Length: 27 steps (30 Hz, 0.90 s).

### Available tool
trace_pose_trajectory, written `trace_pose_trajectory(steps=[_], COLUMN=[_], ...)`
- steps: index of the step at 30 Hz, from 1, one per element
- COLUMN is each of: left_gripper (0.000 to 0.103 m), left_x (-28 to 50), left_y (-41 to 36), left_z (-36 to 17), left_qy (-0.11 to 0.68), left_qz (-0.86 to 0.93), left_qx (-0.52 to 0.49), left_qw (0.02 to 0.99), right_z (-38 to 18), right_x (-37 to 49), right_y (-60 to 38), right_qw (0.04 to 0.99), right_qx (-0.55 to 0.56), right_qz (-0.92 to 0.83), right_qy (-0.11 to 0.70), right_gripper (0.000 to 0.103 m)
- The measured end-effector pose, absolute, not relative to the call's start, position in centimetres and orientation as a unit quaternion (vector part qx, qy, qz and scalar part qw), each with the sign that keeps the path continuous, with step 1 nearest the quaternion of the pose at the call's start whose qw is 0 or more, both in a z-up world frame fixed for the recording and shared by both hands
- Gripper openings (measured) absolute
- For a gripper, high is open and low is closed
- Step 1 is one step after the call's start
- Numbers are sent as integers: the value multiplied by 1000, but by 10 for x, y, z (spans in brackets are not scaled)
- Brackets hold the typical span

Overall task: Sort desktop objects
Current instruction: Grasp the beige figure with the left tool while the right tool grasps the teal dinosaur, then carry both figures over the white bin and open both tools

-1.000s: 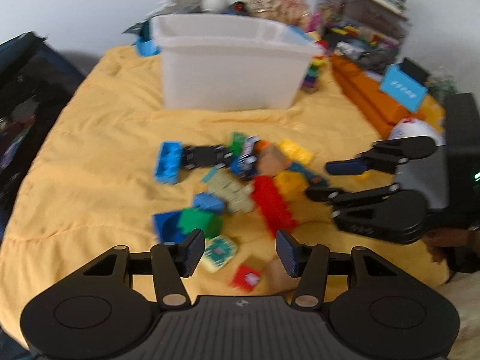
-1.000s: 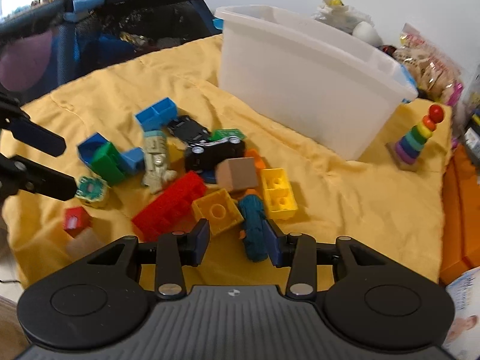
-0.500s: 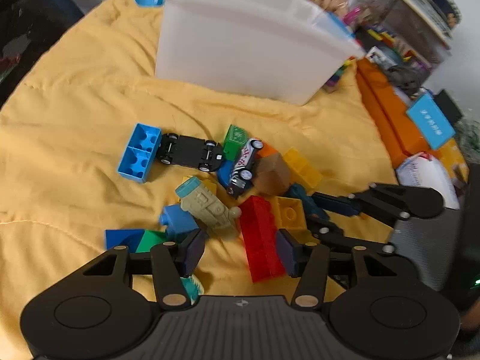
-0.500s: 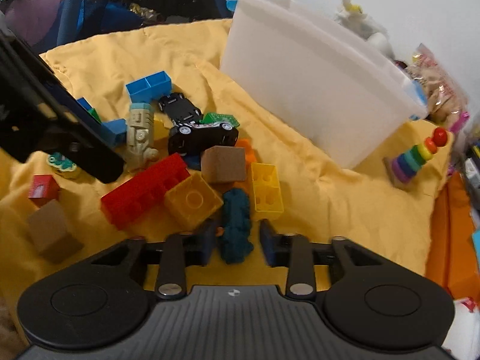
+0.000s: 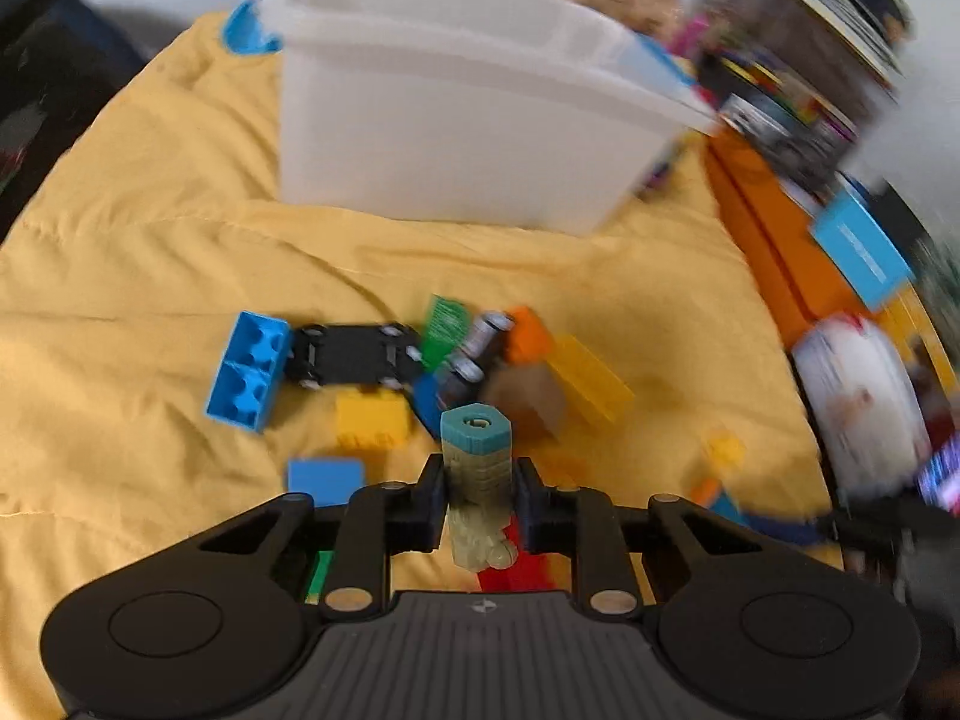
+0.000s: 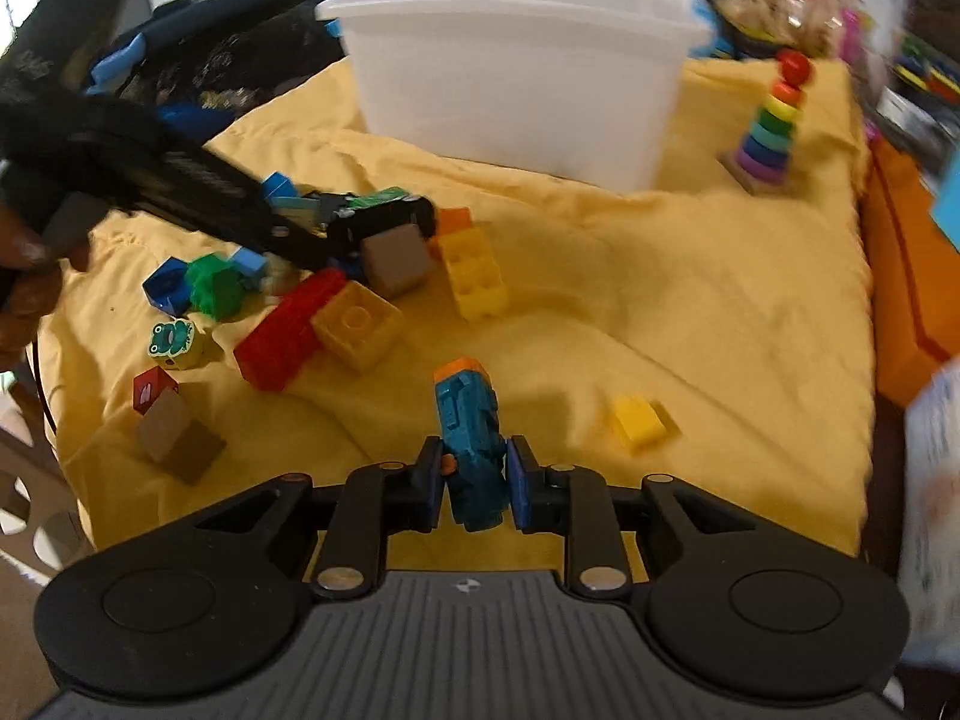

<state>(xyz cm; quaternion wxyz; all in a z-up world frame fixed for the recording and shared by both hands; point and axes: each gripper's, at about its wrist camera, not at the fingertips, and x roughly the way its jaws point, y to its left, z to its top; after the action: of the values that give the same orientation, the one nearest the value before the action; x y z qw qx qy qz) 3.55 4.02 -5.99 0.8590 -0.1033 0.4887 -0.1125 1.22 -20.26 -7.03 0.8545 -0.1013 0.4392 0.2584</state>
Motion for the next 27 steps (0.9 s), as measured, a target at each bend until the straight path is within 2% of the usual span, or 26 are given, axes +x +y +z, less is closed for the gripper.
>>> trace_pose_trajectory(steps=[5,8,12,13,19,22,24,27], left_gripper=[26,26,26,26,36,32,23,22], left_x=[8,8,15,16,10,13,14,12], left_y=[9,-23,-49,-52,-57,-53,-50,-42], left_z=[-32,-41,-74,-81,-89,-93,-93,-74], left_qy=[476,487,523,527,526,528,529,507], left_qz=[-155,-200,-220,-217,-200,-202,-202,-200], left_qx=[-68,-34,14,22,44,29,18,3], left_qw=[863,850,823,822,825,824,824,839], right_z=[-72,-81,-84,-84,-84,-87,-92,-85], right_x=[16,22,20,18,5,1,1,1], right_y=[-229,-233,-227,-225,-213,-205,-202,-200], right_qw=[850,843,844,845,851,852,843,832], right_qx=[-20,2,-21,-33,-107,-154,-175,-185], right_qz=[251,235,237,237,247,248,259,280], right_qy=[462,484,481,478,452,434,438,441], right_gripper=[25,25,25,28,32,32,25,24])
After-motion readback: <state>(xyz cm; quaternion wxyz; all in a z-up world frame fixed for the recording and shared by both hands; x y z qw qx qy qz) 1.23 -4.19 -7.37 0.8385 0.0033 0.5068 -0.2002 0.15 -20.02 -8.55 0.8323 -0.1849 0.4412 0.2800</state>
